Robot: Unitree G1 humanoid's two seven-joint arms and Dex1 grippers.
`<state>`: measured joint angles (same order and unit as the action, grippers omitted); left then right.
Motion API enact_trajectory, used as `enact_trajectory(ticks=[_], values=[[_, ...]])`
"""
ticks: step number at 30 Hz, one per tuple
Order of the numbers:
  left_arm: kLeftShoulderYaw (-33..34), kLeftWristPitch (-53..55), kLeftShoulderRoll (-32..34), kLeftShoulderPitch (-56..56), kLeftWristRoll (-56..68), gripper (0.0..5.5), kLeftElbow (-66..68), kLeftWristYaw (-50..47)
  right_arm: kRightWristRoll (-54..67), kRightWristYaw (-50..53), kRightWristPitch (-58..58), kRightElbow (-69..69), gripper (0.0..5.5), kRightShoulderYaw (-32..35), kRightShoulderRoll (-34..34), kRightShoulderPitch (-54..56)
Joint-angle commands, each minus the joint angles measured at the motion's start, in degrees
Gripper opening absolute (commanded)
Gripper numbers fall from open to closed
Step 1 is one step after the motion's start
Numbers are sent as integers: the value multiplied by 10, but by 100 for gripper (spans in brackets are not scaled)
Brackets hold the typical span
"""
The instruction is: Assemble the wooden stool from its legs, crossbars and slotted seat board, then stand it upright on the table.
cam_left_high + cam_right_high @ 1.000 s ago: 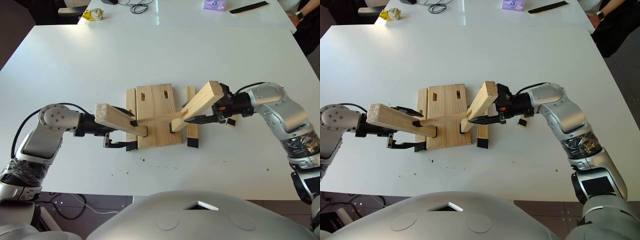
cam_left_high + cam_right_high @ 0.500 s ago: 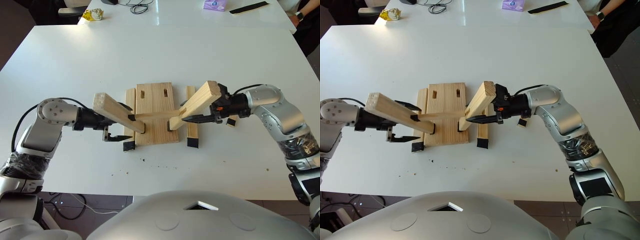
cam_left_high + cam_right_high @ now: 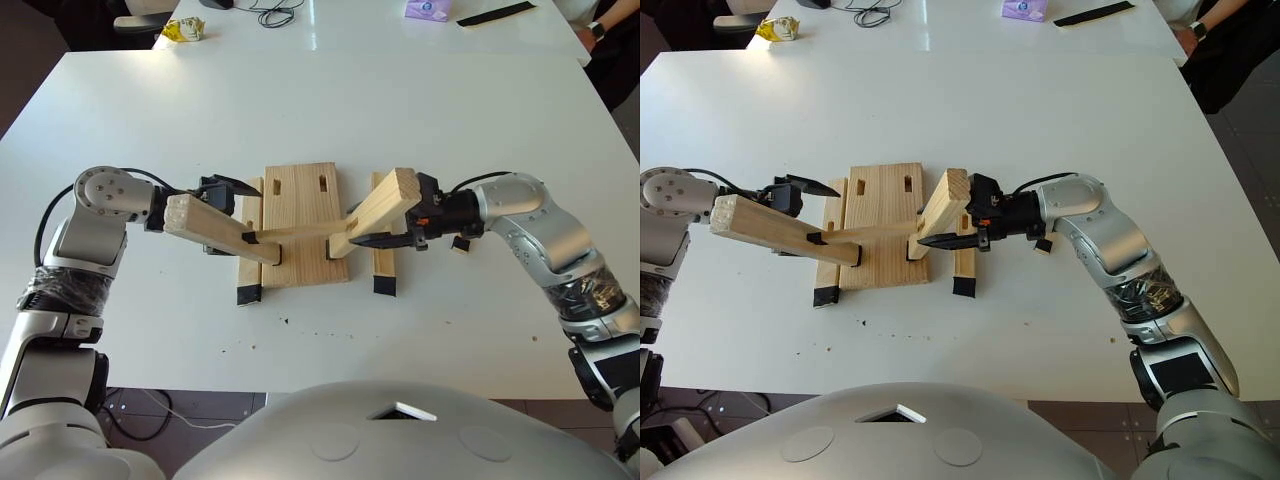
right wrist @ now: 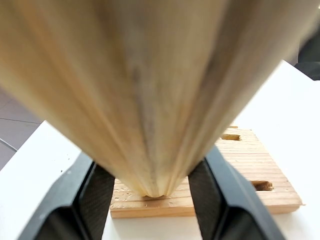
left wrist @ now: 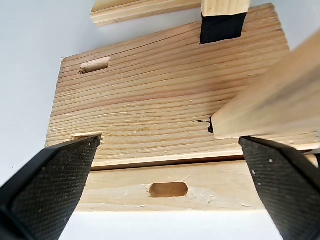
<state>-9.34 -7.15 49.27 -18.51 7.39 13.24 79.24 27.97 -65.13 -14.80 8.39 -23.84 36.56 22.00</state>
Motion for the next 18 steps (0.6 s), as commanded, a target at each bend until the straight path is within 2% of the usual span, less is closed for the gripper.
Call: enact_trajectory(ticks=[1,13,18], values=[[-10,-7,-10,-12,-10,517,6,-4,-86,-11,-47,-41,204,-83,14,-55],[-67,10,-77,-57,-19,517,-53,6,-95,-11,-44,-55,204,-89,2,-39],[-69,-1,-78,-50,-30,517,-53,5,-96,-16,-43,-69,204,-89,-7,-25]])
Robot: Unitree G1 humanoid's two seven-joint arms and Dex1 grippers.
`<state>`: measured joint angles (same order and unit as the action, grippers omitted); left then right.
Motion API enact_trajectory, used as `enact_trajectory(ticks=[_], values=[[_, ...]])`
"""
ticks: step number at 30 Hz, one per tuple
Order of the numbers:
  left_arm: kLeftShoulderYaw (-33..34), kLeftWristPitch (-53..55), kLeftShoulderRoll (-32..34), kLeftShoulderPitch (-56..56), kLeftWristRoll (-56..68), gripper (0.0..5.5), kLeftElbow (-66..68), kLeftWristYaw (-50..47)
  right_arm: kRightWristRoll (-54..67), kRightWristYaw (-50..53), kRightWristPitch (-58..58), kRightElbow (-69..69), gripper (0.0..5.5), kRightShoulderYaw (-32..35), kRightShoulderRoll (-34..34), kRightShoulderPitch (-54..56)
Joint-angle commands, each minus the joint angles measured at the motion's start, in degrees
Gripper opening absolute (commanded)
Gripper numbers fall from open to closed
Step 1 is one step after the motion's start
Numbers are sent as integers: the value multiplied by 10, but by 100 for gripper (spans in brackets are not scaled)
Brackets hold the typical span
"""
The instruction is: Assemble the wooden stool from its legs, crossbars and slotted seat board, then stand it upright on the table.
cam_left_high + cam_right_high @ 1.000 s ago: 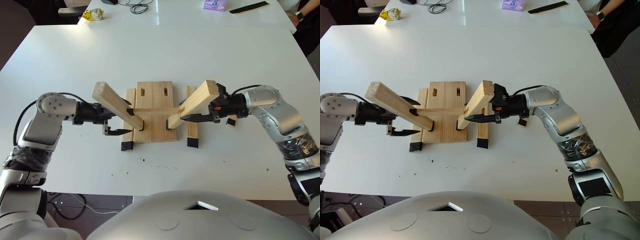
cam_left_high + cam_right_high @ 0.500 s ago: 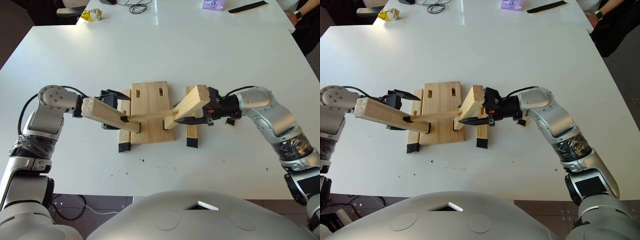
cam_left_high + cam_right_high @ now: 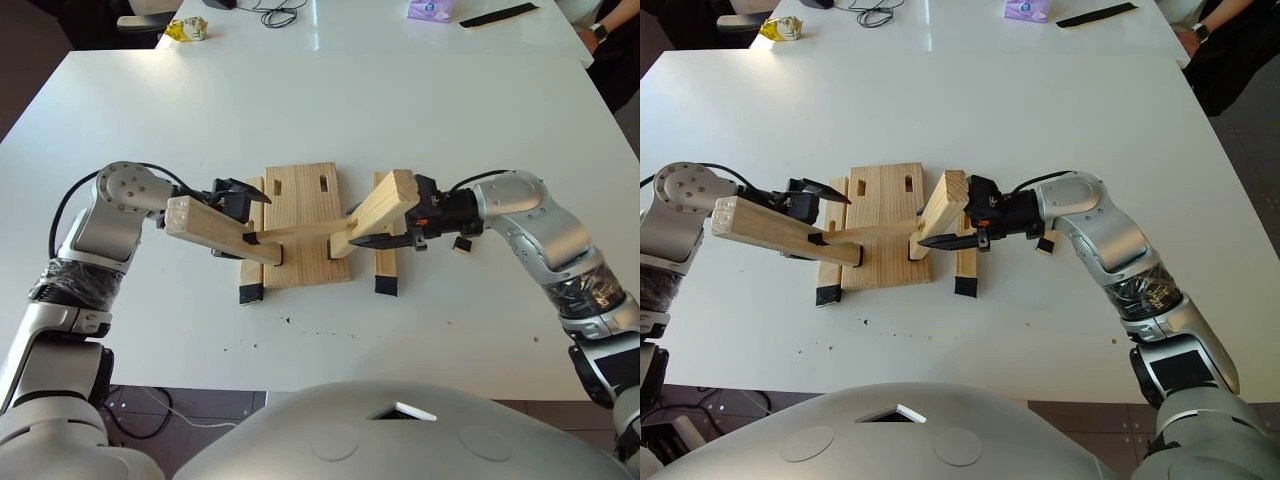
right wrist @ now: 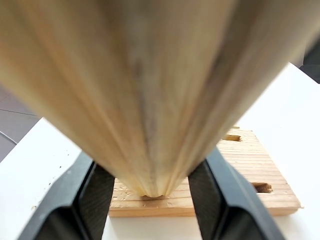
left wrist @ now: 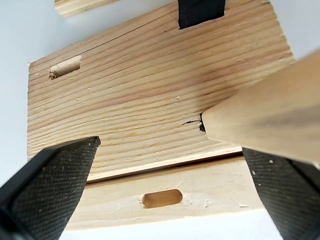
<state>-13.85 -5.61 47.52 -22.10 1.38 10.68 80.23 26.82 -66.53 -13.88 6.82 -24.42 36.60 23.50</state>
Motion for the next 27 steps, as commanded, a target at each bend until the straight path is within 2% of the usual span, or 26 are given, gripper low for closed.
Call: enact_trajectory(ticks=[1,9,21,27], values=[[-23,-17,-60,-8,29,517,-31,-7,-87,-4,-50,-60,204,-86,-12,-36],[-44,-15,-80,-2,25,517,-60,-4,-94,-10,-47,-82,204,-92,-28,-20],[-76,-11,-155,-62,2,517,-36,-13,-100,-10,-48,-74,204,-98,-26,-26],[-49,90,-207,-96,25,517,-6,-41,-105,-19,-39,-89,204,-106,-34,-11]])
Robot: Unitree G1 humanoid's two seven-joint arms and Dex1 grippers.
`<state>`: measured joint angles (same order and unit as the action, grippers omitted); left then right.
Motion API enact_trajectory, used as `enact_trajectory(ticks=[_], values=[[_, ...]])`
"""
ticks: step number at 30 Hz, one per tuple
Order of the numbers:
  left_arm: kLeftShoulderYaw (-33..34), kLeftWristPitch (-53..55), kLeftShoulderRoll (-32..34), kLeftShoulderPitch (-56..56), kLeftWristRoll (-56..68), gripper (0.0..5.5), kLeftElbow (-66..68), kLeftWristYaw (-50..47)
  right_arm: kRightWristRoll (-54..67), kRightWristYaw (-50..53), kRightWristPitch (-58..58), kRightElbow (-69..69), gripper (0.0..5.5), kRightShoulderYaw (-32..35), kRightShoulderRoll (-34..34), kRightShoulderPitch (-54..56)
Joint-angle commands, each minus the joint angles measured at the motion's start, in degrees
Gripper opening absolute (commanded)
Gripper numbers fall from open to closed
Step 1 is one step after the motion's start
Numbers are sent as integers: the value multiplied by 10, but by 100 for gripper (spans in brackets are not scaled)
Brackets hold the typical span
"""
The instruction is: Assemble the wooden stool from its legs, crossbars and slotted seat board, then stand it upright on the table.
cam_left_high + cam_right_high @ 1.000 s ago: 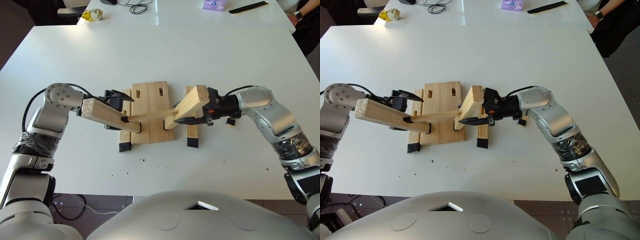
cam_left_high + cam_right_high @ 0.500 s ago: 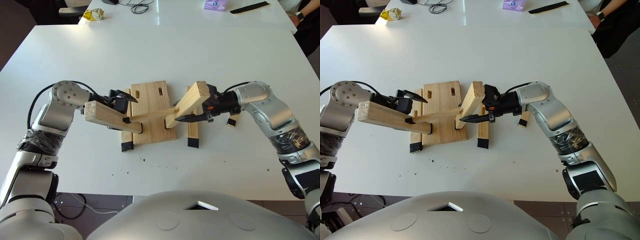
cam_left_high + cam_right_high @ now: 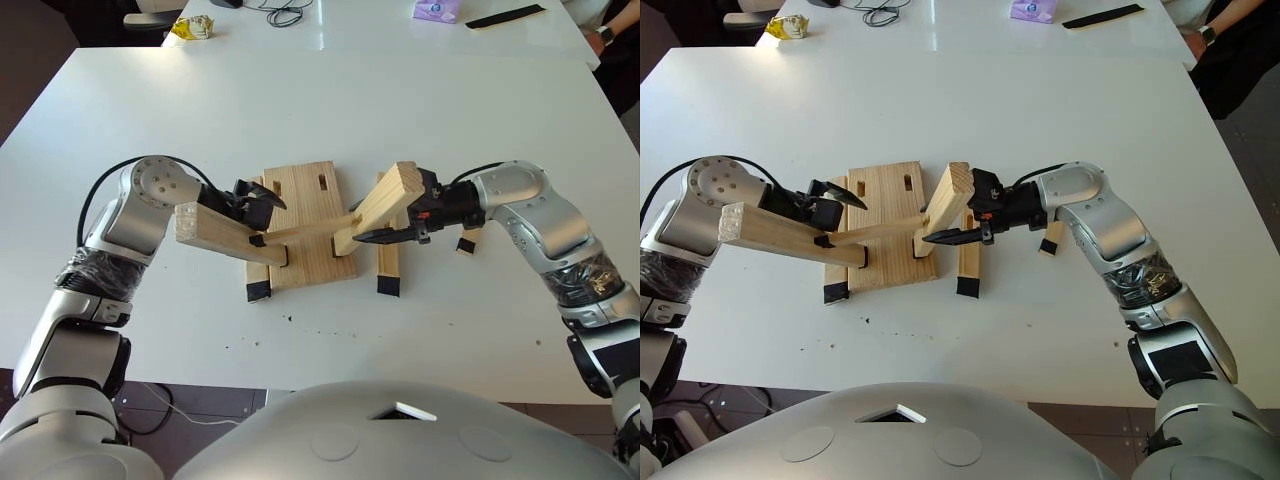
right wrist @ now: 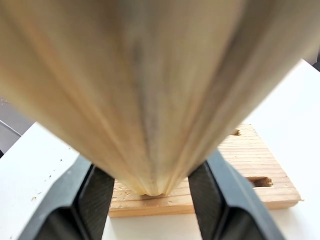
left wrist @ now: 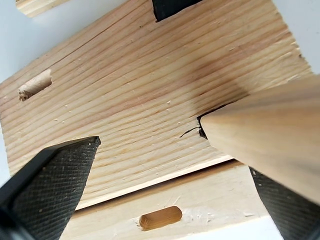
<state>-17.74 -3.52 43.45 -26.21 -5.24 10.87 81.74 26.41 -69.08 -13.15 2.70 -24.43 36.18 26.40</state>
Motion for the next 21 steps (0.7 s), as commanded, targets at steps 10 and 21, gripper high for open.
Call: enact_trajectory(ticks=[10,21], values=[[20,134,-205,-69,83,517,10,-72,-97,10,-46,-42,204,-110,-33,-42],[63,99,-227,-160,58,517,117,-124,-83,11,-53,-14,204,-118,-19,-52]])
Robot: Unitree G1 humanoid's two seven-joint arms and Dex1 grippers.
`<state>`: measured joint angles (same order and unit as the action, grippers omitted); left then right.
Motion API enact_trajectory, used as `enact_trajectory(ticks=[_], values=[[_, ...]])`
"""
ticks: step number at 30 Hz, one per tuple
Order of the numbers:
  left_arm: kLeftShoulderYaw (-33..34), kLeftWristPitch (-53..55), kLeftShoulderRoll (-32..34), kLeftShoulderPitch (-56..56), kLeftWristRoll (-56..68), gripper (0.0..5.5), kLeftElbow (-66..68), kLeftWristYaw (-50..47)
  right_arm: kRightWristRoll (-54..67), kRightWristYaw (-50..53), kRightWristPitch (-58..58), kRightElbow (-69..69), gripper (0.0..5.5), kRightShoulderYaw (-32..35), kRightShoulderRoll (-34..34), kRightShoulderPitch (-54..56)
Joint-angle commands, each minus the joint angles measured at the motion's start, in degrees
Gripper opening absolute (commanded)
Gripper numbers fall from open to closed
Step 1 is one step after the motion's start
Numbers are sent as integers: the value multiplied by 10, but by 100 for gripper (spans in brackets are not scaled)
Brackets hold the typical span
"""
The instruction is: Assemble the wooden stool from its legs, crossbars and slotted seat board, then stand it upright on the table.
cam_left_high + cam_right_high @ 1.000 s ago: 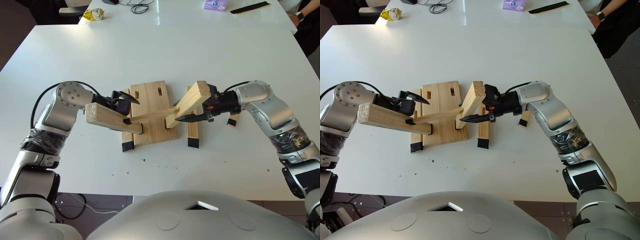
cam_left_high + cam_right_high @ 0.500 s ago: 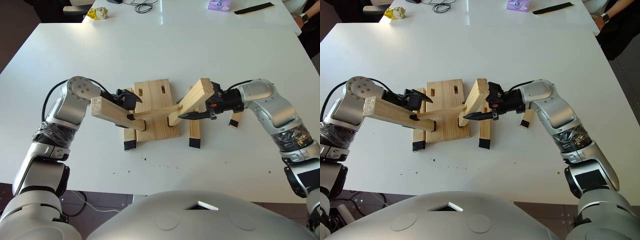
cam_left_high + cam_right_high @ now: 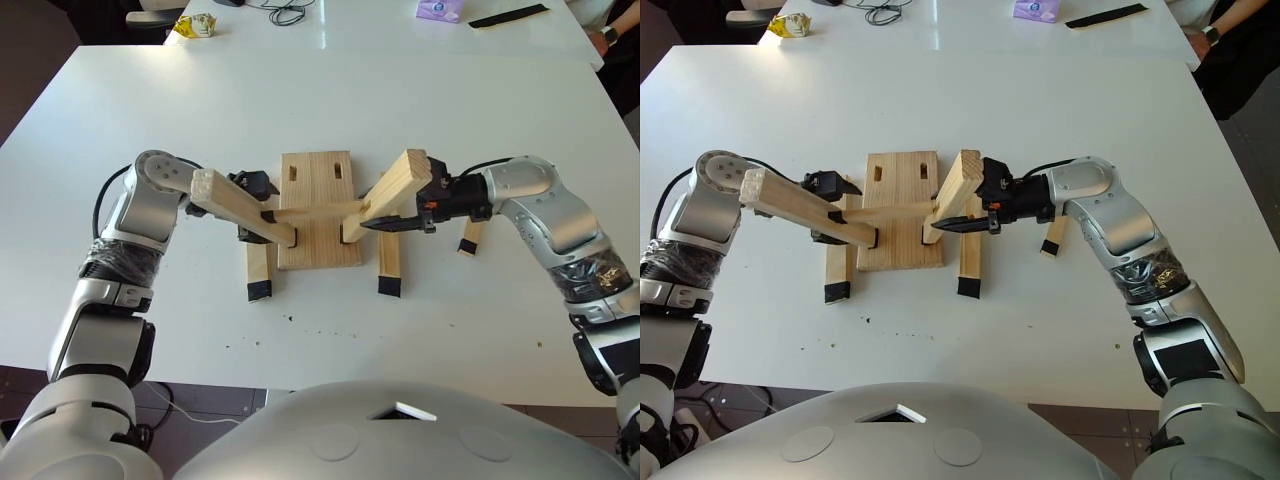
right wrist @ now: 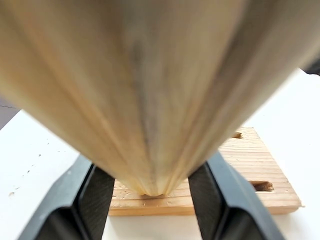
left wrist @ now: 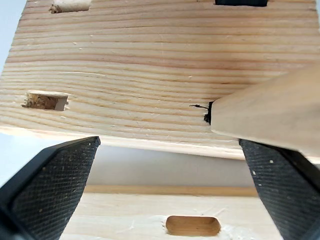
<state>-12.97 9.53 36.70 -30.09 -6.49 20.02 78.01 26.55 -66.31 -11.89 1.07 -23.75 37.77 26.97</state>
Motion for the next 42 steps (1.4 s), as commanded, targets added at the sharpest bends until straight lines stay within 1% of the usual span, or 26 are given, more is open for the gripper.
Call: enact_trajectory(ticks=[1,8,11,16,22,30,38,42], values=[[20,-35,-161,-132,69,517,37,-91,-83,-17,-66,4,204,-126,-33,-58],[28,-88,-146,-171,53,517,91,-88,-70,-12,-68,19,204,-133,-20,-59],[20,-107,-126,-162,55,517,81,-52,-69,-12,-64,19,204,-133,-16,-61],[11,-109,-79,-120,71,517,28,22,-70,-11,-61,17,204,-130,-12,-62],[26,-112,-25,-103,80,517,8,74,-67,-5,-65,32,204,-127,-4,-74],[48,-143,-5,-160,71,517,71,71,-75,-4,-57,44,204,-130,6,-86],[54,-196,33,-197,55,517,139,86,-79,-3,-54,50,204,-130,10,-90],[57,-201,28,-208,64,517,161,64,-78,0,-53,48,204,-133,10,-86]])
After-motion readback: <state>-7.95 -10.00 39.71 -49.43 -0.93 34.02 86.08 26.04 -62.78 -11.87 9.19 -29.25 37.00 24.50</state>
